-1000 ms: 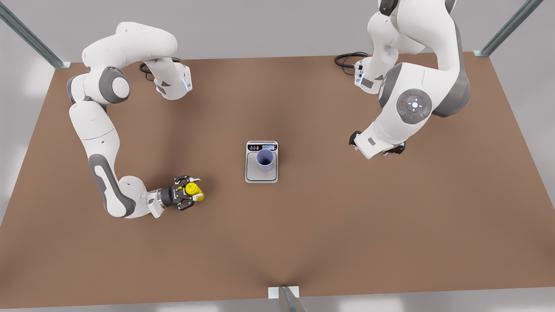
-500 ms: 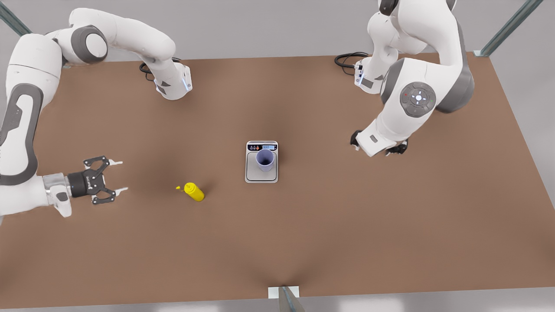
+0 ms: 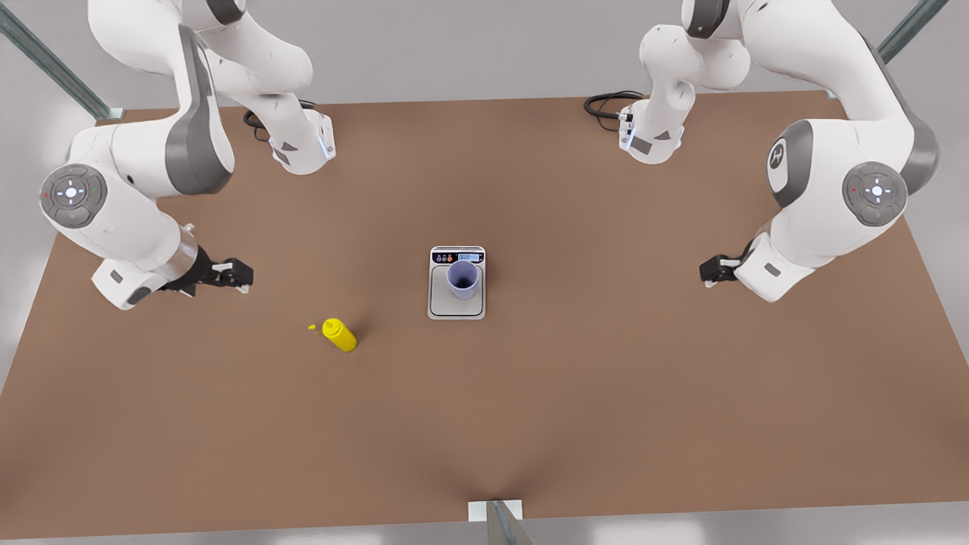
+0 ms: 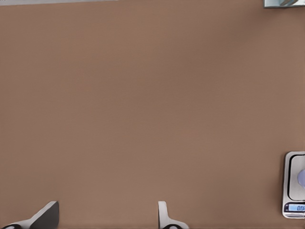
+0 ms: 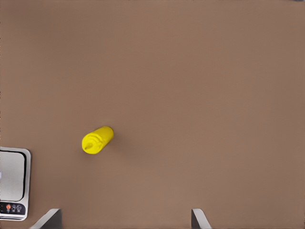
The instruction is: Move cup to the weight, pick up sauce bottle, pour sauce
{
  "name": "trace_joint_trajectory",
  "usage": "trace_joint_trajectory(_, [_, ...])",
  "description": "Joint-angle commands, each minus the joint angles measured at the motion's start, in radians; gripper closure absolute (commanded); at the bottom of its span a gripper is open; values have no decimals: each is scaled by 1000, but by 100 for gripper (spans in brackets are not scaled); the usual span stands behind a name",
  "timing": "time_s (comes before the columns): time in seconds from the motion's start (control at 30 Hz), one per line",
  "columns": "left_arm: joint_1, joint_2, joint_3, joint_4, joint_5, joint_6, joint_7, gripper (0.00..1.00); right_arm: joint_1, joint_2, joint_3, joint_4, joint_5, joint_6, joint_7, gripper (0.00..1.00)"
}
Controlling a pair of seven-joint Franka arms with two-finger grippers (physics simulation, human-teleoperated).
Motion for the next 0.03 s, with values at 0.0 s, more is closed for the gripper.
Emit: trace_joint_trajectory(0.0, [0, 0, -1, 0, -4, -1, -1, 0, -3, 0, 0, 0, 0, 0, 0, 0])
